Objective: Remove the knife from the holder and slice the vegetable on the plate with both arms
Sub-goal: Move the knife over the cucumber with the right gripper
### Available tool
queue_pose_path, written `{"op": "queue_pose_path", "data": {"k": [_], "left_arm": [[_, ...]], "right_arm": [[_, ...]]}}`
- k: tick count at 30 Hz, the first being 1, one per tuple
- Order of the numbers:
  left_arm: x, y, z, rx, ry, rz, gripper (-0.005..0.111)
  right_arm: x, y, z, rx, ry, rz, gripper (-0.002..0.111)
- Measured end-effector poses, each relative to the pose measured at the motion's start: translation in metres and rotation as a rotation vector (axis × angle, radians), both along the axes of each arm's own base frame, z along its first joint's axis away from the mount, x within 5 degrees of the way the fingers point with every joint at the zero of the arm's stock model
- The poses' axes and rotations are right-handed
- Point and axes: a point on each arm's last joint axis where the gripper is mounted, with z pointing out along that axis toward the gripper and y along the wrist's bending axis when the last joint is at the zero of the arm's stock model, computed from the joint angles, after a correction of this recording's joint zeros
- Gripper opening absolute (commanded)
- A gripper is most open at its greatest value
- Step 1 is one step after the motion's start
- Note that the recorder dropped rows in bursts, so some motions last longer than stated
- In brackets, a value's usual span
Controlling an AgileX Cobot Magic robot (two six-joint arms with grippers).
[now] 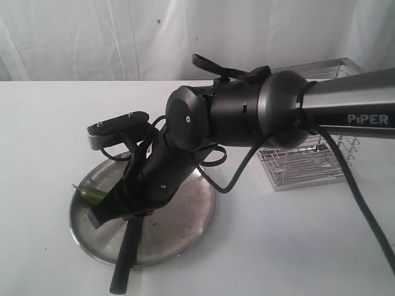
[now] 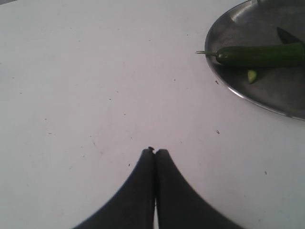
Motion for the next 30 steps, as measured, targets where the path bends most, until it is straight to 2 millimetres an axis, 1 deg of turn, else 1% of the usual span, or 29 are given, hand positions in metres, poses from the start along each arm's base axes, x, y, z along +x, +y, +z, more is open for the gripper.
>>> {"op": "queue_pose_path", "data": {"k": [1,3,5,7,10,14,16,21,24,27,30], "left_arm": [[0.000,0.000,0.000,0.000,0.000,0.000,0.000],[0.000,0.000,0.000,0.000,0.000,0.000,0.000],[0.000,0.000,0.000,0.000,0.000,0.000,0.000],[0.000,0.000,0.000,0.000,0.000,0.000,0.000],[0.000,0.000,0.000,0.000,0.000,0.000,0.000],[0.000,0.000,0.000,0.000,0.000,0.000,0.000],[0.000,0.000,0.000,0.000,0.000,0.000,0.000],[0.000,0.000,0.000,0.000,0.000,0.000,0.000],[0.000,0.000,0.000,0.000,0.000,0.000,0.000],[0.000,0.000,0.000,0.000,0.000,0.000,0.000],[0.000,0.000,0.000,0.000,0.000,0.000,0.000]], "right_arm": [[0.000,0.000,-0.002,-0.007,0.007,0.002,0.048],[-0.001,0.001,-0.006,-0.021,0.036,0.002,0.051],[-0.001,0.004,-0.009,-0.038,0.094,-0.004,0.050],[-0.001,0.009,-0.008,-0.058,0.146,-0.006,0.050],[0.003,0.017,-0.010,-0.134,0.214,-0.017,0.050],[0.013,0.023,-0.024,-0.267,0.274,-0.070,0.050],[0.018,0.026,-0.032,-0.299,0.280,-0.097,0.050],[0.025,0.036,-0.033,-0.243,0.250,-0.146,0.050],[0.024,0.045,-0.032,-0.193,0.213,-0.147,0.050],[0.021,0.049,-0.039,-0.200,0.228,-0.158,0.050],[0.020,0.047,-0.051,-0.254,0.262,-0.178,0.050]]}}
